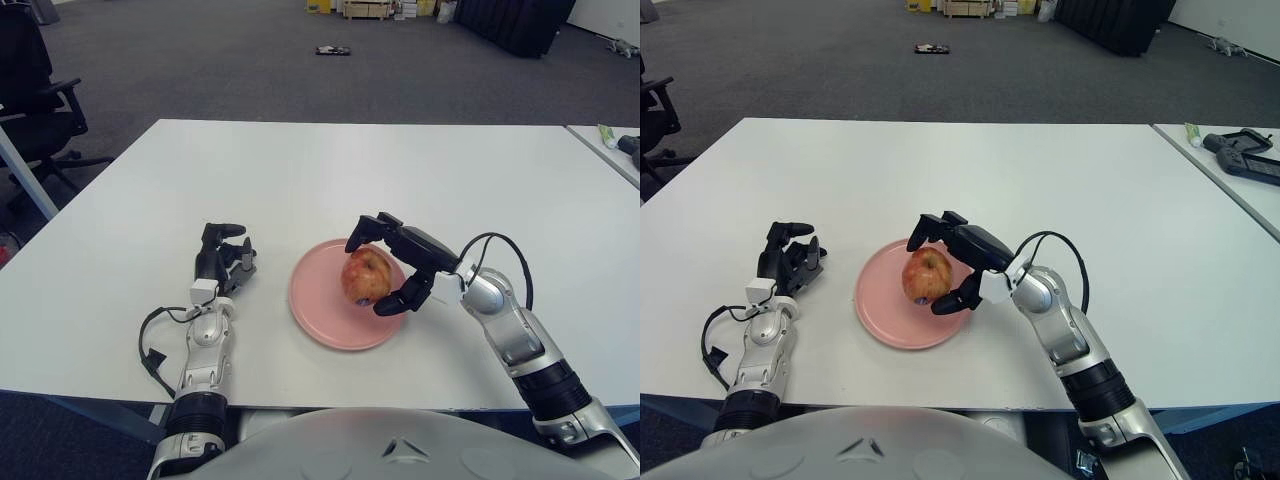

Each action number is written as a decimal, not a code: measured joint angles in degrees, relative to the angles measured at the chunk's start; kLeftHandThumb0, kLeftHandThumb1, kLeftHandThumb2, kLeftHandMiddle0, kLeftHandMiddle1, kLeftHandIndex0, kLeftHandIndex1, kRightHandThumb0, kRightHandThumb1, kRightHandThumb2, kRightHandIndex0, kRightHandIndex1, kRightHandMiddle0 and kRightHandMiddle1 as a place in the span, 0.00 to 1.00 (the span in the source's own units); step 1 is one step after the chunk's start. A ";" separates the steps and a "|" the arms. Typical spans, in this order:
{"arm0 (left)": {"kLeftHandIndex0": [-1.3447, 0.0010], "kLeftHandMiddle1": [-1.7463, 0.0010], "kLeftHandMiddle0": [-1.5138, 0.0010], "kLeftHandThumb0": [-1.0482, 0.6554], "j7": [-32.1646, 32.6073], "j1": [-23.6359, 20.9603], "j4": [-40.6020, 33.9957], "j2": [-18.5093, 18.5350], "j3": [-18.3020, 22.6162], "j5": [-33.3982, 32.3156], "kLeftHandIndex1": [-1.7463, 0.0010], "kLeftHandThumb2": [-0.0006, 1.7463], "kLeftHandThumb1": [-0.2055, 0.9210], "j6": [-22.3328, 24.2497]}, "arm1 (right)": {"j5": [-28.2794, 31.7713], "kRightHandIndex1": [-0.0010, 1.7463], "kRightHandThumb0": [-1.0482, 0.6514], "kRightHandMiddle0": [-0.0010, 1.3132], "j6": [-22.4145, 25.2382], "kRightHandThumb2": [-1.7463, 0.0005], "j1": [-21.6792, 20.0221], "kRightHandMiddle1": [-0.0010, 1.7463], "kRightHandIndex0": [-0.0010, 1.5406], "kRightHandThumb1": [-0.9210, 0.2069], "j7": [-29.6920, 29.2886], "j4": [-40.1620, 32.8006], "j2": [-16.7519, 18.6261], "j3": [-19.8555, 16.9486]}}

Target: Put the apple into the plate.

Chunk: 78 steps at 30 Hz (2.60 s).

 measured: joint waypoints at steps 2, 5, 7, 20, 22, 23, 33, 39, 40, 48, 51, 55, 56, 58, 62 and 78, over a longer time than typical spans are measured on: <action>0.76 0.10 0.61 0.39 0.00 -0.01 0.08 0.00 -0.03 0.03 0.00 0.47 0.82 -0.34 | -0.49 0.27 0.14 0.00 0.03 0.60 0.03 0.49 0.00 0.20 0.00 -0.27 0.00 0.05; 0.77 0.10 0.62 0.40 0.00 0.00 0.26 0.00 -0.09 0.06 0.00 0.46 0.82 -0.84 | -0.59 0.21 0.13 0.00 0.02 0.61 0.17 0.44 0.00 0.18 0.00 -0.49 0.00 0.08; 0.77 0.11 0.62 0.40 0.00 0.00 0.41 0.00 -0.09 0.06 0.00 0.46 0.82 -1.08 | -0.59 0.19 0.12 0.00 0.03 0.62 0.25 0.41 0.00 0.17 0.00 -0.56 -0.01 0.09; 0.76 0.09 0.59 0.39 0.16 0.07 0.21 -0.14 -0.14 0.11 0.00 0.48 0.80 -0.89 | -0.69 0.01 0.07 0.00 -0.25 0.70 0.76 0.17 0.00 0.04 0.36 -1.56 -1.34 0.12; 0.76 0.09 0.59 0.39 0.31 0.07 0.18 -0.14 -0.14 0.19 0.00 0.48 0.80 -0.78 | -0.69 0.00 0.06 0.00 -0.28 0.71 0.76 0.15 0.00 0.03 0.36 -1.69 -1.50 0.12; 0.75 0.09 0.59 0.39 0.41 0.07 0.16 -0.14 -0.14 0.23 0.00 0.48 0.80 -0.73 | -0.68 0.00 0.05 0.00 -0.30 0.72 0.76 0.12 0.00 0.02 0.36 -1.79 -1.57 0.12; 0.76 0.11 0.61 0.39 0.48 0.06 0.13 -0.13 -0.13 0.03 0.00 0.48 0.81 -0.50 | 0.00 0.00 0.00 0.00 -0.84 0.72 1.24 0.04 0.00 0.00 0.36 -2.57 -1.89 0.00; 0.76 0.12 0.61 0.40 0.48 0.04 0.23 -0.10 -0.13 0.01 0.00 0.47 0.82 -0.62 | 2.39 0.00 0.00 0.00 -2.04 0.71 2.18 0.04 0.00 0.00 0.35 -2.58 -1.89 -0.43; 0.76 0.12 0.61 0.40 0.48 0.04 0.28 -0.09 -0.13 0.01 0.00 0.46 0.82 -0.71 | 2.89 0.00 0.00 0.00 -2.23 0.71 2.32 0.03 0.00 0.00 0.35 -2.58 -1.89 -0.53; 0.76 0.12 0.61 0.39 0.47 -0.07 0.76 -0.04 -0.12 -0.23 0.00 0.47 0.82 -1.54 | 7.23 0.02 0.03 0.00 -4.37 0.70 3.75 0.12 0.03 0.00 -2.28 -2.11 0.13 -3.00; 0.76 0.12 0.60 0.39 0.47 -0.11 0.81 -0.01 -0.12 -0.24 0.00 0.47 0.81 -1.50 | 8.95 0.14 0.07 0.00 -7.42 0.71 4.72 0.35 0.07 0.00 -6.12 -0.41 2.99 -4.65; 0.76 0.11 0.59 0.39 0.47 -0.13 0.76 0.03 -0.14 -0.22 0.00 0.48 0.81 -1.18 | 10.97 0.36 0.11 0.00 -13.44 0.69 5.88 0.59 0.07 0.01 -12.40 2.94 8.27 -6.59; 0.75 0.12 0.58 0.39 0.47 -0.14 0.73 0.04 -0.14 -0.21 0.00 0.48 0.80 -1.04 | 11.21 0.42 0.14 0.01 -14.76 0.65 6.06 0.66 0.09 0.03 -13.69 3.63 9.53 -6.91; 0.75 0.12 0.58 0.39 0.47 -0.20 0.72 0.04 -0.18 -0.19 0.00 0.49 0.79 -0.95 | 11.69 0.48 0.17 0.03 -17.51 0.61 6.36 0.72 0.10 0.07 -16.13 5.15 11.95 -7.49; 0.74 0.11 0.57 0.39 0.47 -0.22 0.70 0.03 -0.23 -0.17 0.00 0.51 0.77 -0.96 | 11.48 0.56 0.23 0.14 -22.06 0.52 6.68 0.77 0.16 0.11 -20.53 7.58 15.68 -8.87; 0.75 0.08 0.62 0.39 0.47 -0.33 1.28 0.03 -0.20 -0.26 0.00 0.49 0.79 -2.24 | 12.21 0.70 0.25 0.27 -27.02 0.49 9.44 0.82 0.28 0.02 -29.61 15.14 20.97 -14.21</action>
